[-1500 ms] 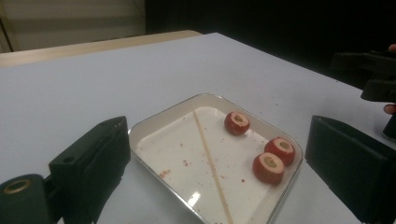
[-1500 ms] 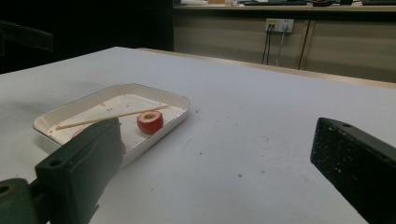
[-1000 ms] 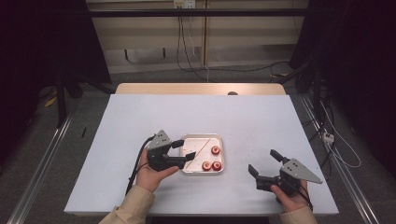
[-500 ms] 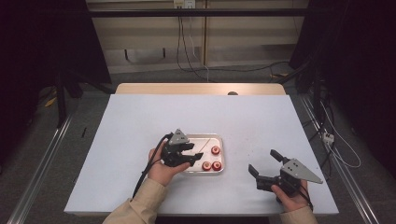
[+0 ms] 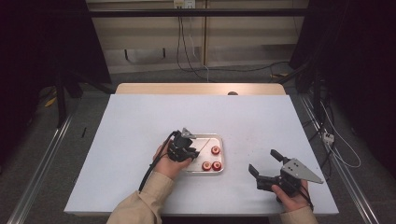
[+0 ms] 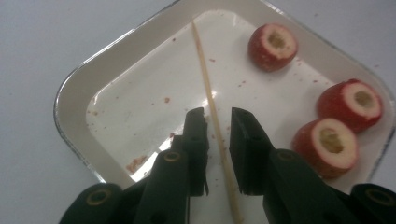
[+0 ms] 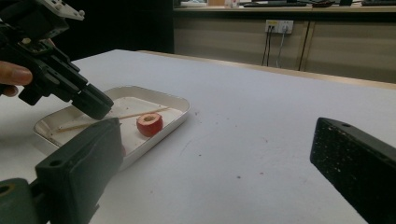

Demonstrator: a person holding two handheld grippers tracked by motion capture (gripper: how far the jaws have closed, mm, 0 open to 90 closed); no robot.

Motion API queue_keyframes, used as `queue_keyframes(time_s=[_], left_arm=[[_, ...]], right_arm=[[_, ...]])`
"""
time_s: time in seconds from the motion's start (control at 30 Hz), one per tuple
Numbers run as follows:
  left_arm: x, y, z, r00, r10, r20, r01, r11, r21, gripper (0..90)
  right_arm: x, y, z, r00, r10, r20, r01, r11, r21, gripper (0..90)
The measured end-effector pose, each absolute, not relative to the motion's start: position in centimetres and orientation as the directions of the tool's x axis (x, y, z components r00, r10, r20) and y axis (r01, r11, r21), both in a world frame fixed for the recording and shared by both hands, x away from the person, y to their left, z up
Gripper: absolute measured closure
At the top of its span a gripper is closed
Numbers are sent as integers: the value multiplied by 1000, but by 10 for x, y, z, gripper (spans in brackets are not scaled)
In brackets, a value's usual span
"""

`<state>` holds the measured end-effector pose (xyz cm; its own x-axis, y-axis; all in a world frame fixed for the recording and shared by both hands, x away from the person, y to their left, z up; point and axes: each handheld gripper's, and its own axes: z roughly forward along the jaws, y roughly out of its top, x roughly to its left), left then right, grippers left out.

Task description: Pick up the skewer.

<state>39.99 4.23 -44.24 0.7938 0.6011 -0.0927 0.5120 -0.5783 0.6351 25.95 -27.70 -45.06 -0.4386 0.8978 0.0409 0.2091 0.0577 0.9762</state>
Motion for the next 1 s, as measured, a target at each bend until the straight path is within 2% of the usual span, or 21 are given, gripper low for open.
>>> queue_keyframes(time_s=[0.2, 0.27, 0.5, 0.6, 1.0], left_arm=[[401, 35, -441, 805, 587, -83, 509, -612, 605, 797], [400, 28, -438, 809, 583, -77, 516, -641, 568, 875], [401, 18, -434, 791, 610, -50, 543, -662, 516, 893], [402, 22, -434, 766, 635, -99, 583, -622, 523, 896], [402, 36, -422, 749, 641, -166, 616, -582, 532, 896]], right_arm=[[260, -277, -450, -442, 896, 39, 207, 59, 976, 20], [260, -277, -451, -440, 897, 38, 207, 60, 976, 20], [259, -276, -450, -442, 896, 34, 202, 62, 977, 20], [259, -276, -450, -440, 897, 37, 201, 58, 978, 20], [259, -276, -450, -446, 895, 33, 201, 64, 978, 22]])
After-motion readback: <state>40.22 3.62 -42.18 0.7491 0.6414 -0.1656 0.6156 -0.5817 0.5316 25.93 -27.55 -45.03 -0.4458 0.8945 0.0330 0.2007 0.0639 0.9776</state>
